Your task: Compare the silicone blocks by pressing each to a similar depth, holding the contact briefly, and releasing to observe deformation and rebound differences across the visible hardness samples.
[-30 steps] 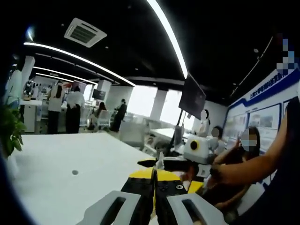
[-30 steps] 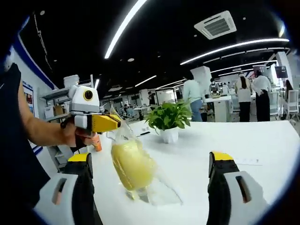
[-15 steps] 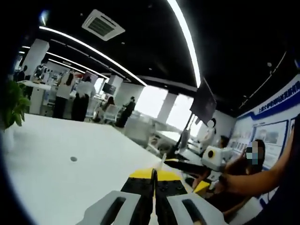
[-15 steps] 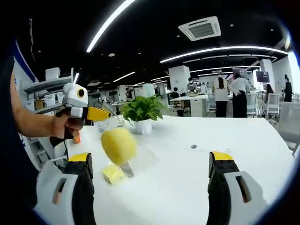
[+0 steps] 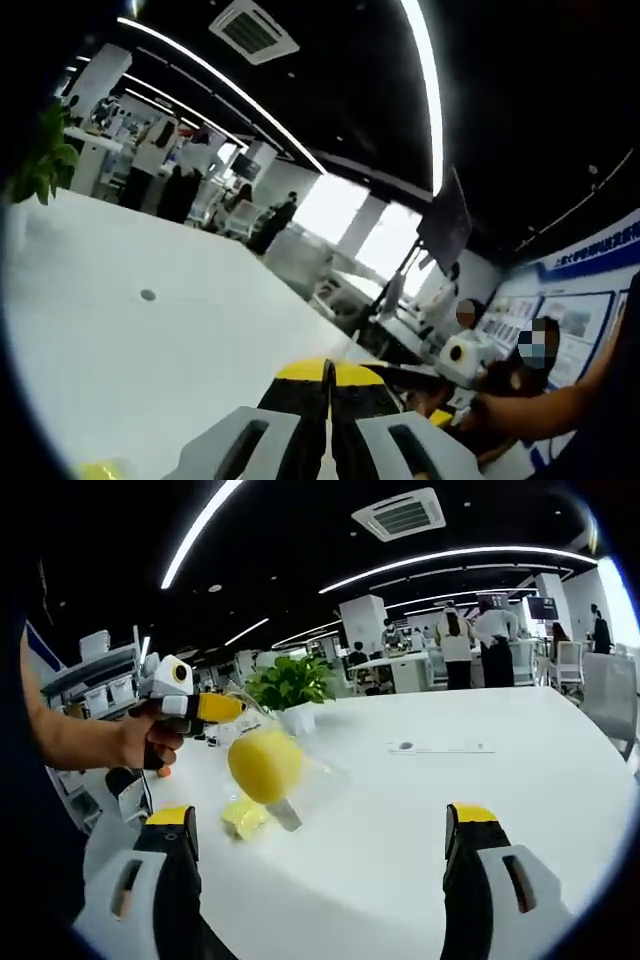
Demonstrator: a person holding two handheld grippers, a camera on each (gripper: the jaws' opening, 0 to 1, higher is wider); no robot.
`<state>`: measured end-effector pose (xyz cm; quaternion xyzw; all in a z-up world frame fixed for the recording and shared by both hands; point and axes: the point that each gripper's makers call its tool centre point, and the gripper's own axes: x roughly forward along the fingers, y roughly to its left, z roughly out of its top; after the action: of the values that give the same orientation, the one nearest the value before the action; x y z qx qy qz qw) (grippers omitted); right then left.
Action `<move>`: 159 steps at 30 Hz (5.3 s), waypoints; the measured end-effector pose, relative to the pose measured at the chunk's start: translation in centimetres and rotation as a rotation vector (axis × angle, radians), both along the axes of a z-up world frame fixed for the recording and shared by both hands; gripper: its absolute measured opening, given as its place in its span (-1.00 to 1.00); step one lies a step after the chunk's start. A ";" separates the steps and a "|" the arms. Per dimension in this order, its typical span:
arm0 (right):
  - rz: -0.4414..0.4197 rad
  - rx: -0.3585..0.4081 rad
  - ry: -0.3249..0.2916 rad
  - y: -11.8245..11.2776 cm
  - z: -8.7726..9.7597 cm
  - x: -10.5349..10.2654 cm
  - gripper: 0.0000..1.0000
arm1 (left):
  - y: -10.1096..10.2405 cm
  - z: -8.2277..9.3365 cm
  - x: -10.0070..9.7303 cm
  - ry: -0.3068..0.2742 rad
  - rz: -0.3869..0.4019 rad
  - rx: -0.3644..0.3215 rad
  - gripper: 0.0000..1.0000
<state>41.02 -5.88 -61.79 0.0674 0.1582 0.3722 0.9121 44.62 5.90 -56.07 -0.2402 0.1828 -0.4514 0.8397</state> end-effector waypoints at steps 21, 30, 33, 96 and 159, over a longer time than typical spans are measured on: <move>-0.030 0.020 0.049 -0.3 -2.1 -1.6 0.93 | -0.6 -8.1 -0.2 0.202 0.051 -0.036 -1.00; -0.023 0.020 0.077 0.4 -3.1 -2.4 0.93 | 0.4 -10.2 0.5 0.256 0.107 -0.046 -1.00; -0.020 0.026 0.084 0.6 -3.3 -2.5 0.93 | 1.4 -10.8 1.5 0.254 0.140 -0.022 -1.00; -0.045 -0.109 0.130 -0.7 -7.0 -3.2 0.93 | 13.7 -10.7 -0.8 -0.143 0.098 0.381 0.99; -0.005 -0.207 0.059 -1.0 -6.7 -6.9 0.93 | 30.0 -9.0 -11.4 -0.119 0.401 0.465 1.00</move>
<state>34.08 -6.84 -68.49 -0.0159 0.2224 0.3493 0.9101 33.22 35.88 -65.05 -0.0460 0.1808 -0.2361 0.9537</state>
